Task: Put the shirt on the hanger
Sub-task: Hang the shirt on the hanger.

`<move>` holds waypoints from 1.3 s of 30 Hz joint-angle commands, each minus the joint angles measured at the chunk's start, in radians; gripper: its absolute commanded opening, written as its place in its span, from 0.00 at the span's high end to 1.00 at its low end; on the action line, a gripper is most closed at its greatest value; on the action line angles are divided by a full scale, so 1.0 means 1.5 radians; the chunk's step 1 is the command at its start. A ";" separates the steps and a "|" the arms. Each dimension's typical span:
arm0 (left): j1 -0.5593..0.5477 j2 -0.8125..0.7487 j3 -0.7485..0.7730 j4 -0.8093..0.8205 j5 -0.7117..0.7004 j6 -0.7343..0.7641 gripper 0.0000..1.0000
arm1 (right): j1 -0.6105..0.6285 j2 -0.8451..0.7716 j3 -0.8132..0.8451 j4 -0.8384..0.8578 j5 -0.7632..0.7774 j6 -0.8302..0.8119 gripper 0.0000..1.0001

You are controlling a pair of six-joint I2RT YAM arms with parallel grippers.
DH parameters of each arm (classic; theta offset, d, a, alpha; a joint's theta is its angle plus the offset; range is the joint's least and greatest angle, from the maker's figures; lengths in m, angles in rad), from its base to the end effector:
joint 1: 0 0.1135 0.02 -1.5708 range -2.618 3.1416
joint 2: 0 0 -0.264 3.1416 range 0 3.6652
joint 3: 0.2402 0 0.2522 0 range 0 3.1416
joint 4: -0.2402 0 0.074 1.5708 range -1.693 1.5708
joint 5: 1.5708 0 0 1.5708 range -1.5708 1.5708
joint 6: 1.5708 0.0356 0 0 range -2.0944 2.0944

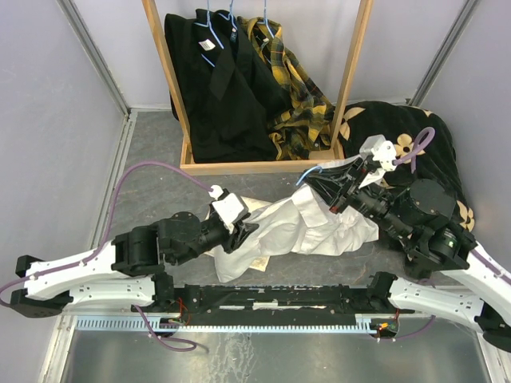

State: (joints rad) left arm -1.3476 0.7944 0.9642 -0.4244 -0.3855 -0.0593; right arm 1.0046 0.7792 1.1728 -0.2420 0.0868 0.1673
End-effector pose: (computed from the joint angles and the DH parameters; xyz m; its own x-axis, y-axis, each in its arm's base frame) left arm 0.0506 -0.1627 0.3754 -0.1044 0.2120 -0.9717 0.8183 0.5735 0.0372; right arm 0.0796 0.1195 0.4649 -0.0525 0.2267 -0.9725 -0.7972 0.5770 0.1775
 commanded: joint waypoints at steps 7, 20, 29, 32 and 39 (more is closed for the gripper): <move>0.001 -0.093 -0.036 -0.013 -0.015 -0.063 0.44 | 0.002 -0.042 0.055 -0.039 0.048 -0.060 1.00; 0.001 -0.130 -0.116 0.035 0.018 -0.106 0.36 | 0.002 -0.064 0.080 -0.056 0.064 -0.058 1.00; 0.001 -0.124 -0.152 0.061 0.015 -0.118 0.65 | 0.002 -0.069 0.089 -0.065 0.075 -0.064 1.00; 0.001 -0.125 -0.152 0.060 0.002 -0.118 0.88 | 0.002 -0.071 0.087 -0.065 0.081 -0.065 1.00; 0.002 -0.147 -0.149 0.006 -0.072 -0.151 0.97 | 0.002 -0.080 0.091 -0.073 0.131 -0.071 1.00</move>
State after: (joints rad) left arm -1.3476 0.6022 0.7349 -0.3897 -0.3916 -0.2134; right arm 1.0046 0.6819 1.2602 -0.3840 0.2062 0.0948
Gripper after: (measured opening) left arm 0.040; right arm 0.034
